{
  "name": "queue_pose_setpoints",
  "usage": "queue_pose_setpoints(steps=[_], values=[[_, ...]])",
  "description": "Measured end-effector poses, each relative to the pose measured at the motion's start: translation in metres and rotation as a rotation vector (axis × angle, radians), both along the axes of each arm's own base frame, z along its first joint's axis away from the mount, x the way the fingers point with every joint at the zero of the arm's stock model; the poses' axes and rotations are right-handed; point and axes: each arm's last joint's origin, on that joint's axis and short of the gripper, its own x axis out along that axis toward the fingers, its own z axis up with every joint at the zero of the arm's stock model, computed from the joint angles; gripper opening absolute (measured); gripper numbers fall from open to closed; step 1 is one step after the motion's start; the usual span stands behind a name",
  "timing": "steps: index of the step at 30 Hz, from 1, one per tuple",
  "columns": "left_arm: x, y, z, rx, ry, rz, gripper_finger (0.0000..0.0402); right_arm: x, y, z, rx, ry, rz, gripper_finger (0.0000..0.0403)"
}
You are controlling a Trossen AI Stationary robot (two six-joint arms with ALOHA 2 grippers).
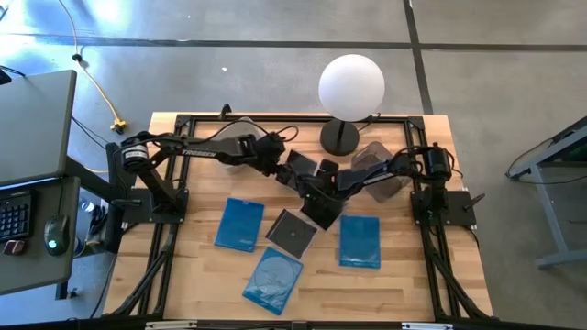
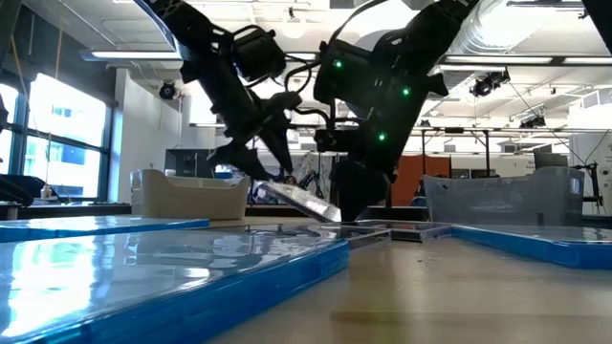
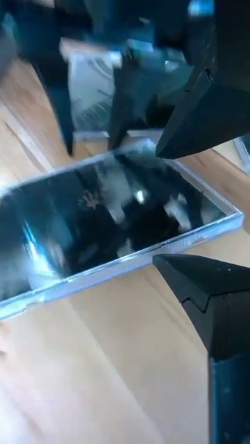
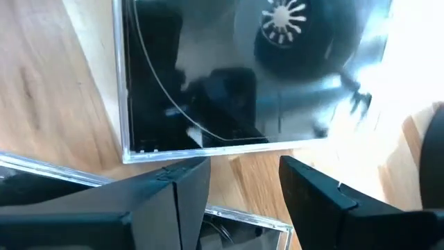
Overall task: Pick & place jewel cases by type
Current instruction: Put the top black CD case into the white bin
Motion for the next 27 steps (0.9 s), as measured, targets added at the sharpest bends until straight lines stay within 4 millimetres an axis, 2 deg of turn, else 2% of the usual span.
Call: queue_pose_setpoints(steps=[9, 27], values=[[0.011, 0.002, 0.024, 0.027, -0.061, -0.036, 0.023, -0.001, -0.008, 0.0, 0.047, -0.004, -0.018, 0.0169], [0.007, -0.003, 0.021, 0.01, 0.014, -0.038, 0.023, -0.001, -0.013, -0.001, 0.024, -0.039, -0.086, 0.0169]])
